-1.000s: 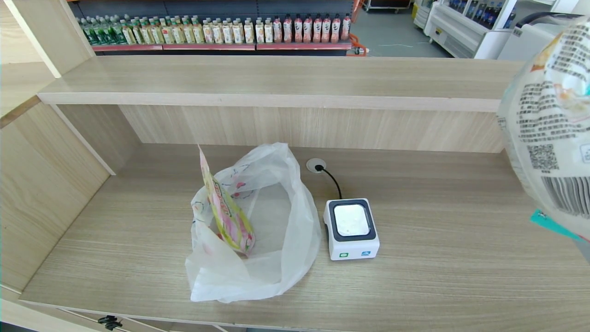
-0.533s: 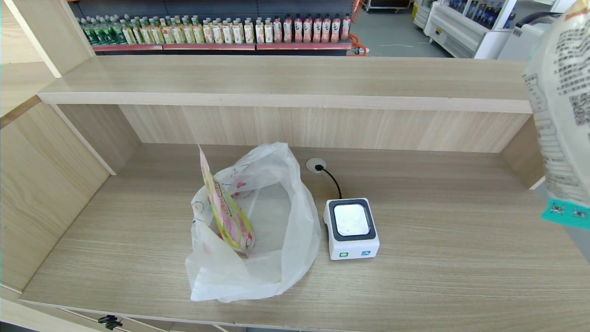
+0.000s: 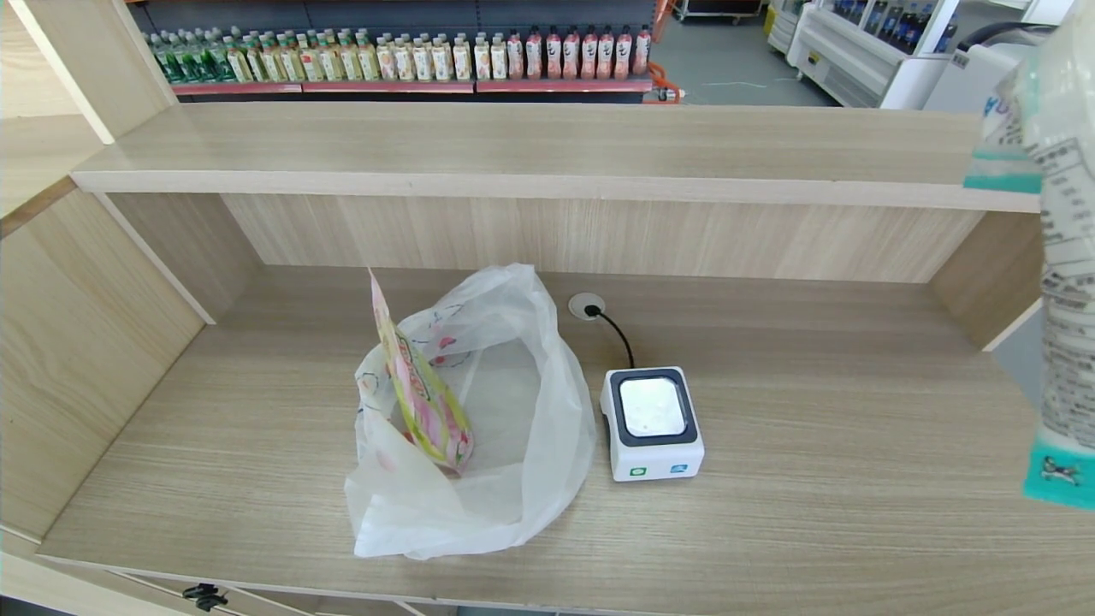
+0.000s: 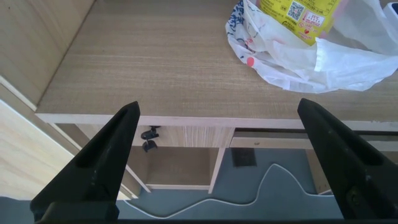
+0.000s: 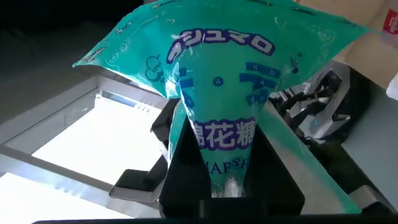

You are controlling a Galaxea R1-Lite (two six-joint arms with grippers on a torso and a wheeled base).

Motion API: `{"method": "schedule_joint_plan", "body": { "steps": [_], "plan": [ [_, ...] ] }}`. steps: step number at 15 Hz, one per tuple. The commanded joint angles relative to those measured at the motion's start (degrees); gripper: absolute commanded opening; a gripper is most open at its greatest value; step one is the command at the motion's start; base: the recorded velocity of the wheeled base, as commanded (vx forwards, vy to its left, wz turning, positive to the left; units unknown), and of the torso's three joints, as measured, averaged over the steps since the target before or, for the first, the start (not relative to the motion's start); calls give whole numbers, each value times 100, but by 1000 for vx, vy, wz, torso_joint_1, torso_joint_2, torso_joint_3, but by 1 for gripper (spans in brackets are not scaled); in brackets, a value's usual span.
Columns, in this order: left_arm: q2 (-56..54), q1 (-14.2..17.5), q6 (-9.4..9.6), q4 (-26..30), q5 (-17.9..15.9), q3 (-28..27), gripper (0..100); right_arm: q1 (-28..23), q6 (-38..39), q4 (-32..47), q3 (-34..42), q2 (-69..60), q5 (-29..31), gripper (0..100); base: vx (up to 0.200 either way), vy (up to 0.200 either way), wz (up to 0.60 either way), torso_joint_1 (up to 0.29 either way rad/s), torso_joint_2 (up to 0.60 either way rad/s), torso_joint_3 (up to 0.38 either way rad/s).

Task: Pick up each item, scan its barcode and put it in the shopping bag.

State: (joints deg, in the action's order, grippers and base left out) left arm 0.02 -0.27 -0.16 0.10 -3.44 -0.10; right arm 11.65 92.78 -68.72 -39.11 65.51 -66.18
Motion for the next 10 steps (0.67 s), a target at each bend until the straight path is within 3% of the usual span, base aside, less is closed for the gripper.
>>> {"method": "schedule_joint_plan", "body": {
  "steps": [1,6,10],
  "plan": [
    [-2,0,-2,-1,1,1,100,135,504,-423,70,234,-9,0,0,0,0,0,0,0],
    [-2,0,-2,-1,1,1,100,144,2877,-1706,105,313,-17,0,0,0,0,0,0,0],
    [-2,0,-2,-1,1,1,100,171,3246,-2040,536,269,-132,0,0,0,0,0,0,0]
  ]
}}
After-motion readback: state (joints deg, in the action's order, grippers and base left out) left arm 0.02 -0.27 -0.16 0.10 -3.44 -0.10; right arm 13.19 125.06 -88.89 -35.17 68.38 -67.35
